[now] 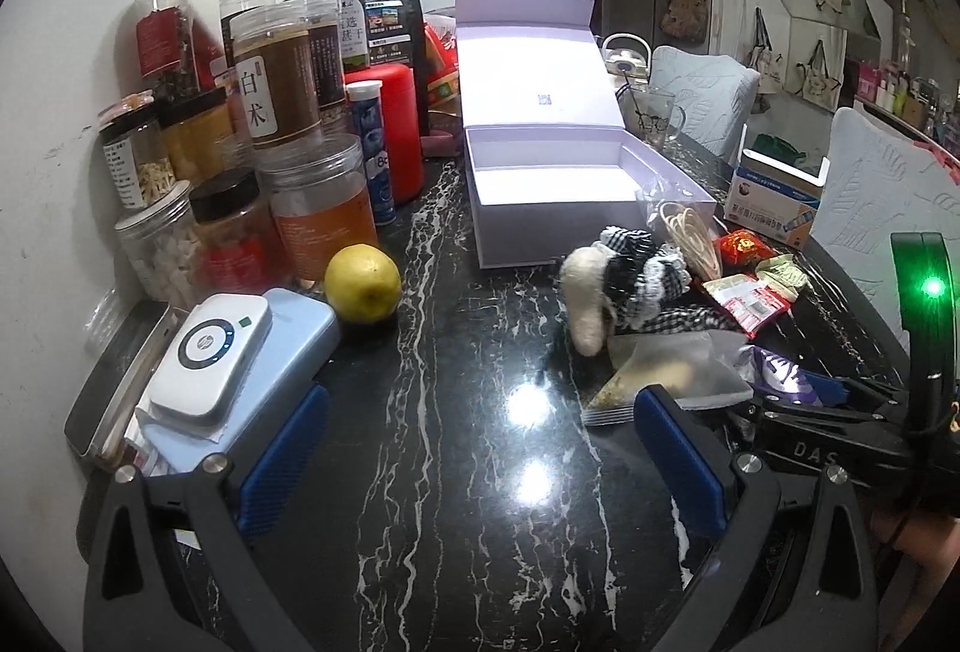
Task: Organize soft objects
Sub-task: 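Reach the right gripper to the purple-and-silver snack packet and grasp it, then grasp the clear zip bag with the left gripper while the right gripper lifts the packet, then carry both items over the lavender box while the right gripper opens, dropping the packet, then lower the zip bag into the lavender box and open the left gripper, then withdraw both grippers from the box back toward the table items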
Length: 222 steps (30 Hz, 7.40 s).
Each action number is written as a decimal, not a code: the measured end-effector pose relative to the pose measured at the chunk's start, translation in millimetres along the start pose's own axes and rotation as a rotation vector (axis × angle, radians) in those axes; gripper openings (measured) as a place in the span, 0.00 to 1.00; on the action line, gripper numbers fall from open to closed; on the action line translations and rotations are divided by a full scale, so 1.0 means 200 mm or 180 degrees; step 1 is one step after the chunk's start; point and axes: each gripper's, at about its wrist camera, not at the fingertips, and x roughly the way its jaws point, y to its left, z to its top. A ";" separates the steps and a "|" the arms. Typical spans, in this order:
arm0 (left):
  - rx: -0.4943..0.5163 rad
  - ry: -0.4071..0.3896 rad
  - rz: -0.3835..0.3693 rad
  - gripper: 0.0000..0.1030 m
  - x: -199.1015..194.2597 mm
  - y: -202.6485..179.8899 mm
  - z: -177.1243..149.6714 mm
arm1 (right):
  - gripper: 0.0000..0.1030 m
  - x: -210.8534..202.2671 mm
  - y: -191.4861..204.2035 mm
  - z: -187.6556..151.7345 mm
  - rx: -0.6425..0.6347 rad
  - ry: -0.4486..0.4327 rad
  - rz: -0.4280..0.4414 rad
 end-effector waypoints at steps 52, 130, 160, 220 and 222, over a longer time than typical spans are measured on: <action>0.0527 0.0589 -0.0999 0.65 0.43 -0.38 -0.03 | 0.63 -0.18 -0.23 -0.19 -0.0297 -0.0135 -0.0544; 0.0087 -0.0717 -0.0623 0.64 0.63 -0.10 1.28 | 0.40 -0.19 0.11 1.24 -0.0827 -0.1177 0.0539; 0.0276 0.0508 -0.0031 0.65 1.38 -0.16 1.08 | 0.40 0.57 0.01 1.29 -0.0526 -0.0104 0.0173; 0.0386 -0.0430 -0.0319 0.79 0.30 -0.07 1.03 | 0.74 -0.34 0.11 1.04 -0.0966 -0.0948 -0.0017; 0.0369 -0.0381 -0.0359 0.79 0.26 -0.06 0.97 | 0.75 -0.37 0.11 0.99 -0.0934 -0.0922 0.0013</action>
